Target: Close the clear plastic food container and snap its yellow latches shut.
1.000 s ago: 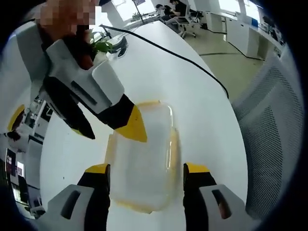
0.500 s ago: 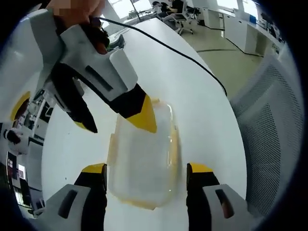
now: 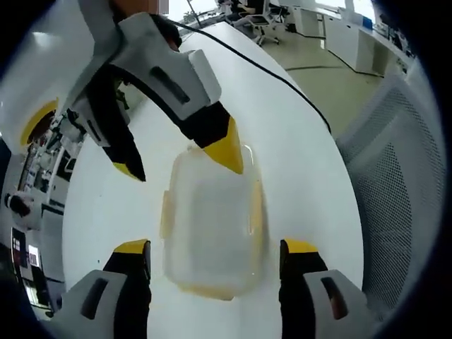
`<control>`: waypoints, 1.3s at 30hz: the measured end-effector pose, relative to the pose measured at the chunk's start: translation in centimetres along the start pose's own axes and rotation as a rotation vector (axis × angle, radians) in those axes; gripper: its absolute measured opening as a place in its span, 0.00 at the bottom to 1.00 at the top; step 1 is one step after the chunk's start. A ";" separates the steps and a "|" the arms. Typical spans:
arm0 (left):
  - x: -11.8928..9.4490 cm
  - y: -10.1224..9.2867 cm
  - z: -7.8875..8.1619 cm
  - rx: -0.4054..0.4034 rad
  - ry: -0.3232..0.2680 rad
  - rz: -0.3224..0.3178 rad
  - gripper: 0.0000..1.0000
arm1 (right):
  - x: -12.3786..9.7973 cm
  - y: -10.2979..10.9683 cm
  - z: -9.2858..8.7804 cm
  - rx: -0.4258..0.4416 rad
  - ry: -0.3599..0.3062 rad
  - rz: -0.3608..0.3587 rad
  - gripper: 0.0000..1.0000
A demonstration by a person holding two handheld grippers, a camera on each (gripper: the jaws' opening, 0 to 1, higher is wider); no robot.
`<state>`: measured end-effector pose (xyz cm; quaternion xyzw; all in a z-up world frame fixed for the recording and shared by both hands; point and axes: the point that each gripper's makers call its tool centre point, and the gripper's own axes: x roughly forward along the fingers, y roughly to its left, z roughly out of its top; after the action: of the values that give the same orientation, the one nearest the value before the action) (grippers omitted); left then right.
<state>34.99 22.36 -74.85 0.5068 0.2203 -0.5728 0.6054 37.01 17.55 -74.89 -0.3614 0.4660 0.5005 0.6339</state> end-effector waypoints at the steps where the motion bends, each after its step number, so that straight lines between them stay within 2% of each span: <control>1: 0.0 0.1 0.0 0.008 0.000 0.002 0.76 | 0.0 0.1 0.0 -0.001 -0.001 0.000 0.72; 13: 0.0 0.6 -0.4 0.008 -0.007 -0.018 0.79 | -0.4 0.5 -0.4 0.003 -0.013 -0.019 0.75; 24: 0.0 1.0 -1.3 -0.033 -0.015 -0.038 0.82 | -0.2 1.2 -0.9 0.005 -0.016 -0.030 0.77; 39: 1.4 0.8 -1.7 -0.060 -0.006 -0.078 0.86 | 0.8 1.1 -1.6 -0.027 -0.007 -0.057 0.78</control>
<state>36.62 23.08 -76.41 0.4778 0.2552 -0.5907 0.5980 35.62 16.56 -76.14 -0.3812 0.4467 0.4896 0.6445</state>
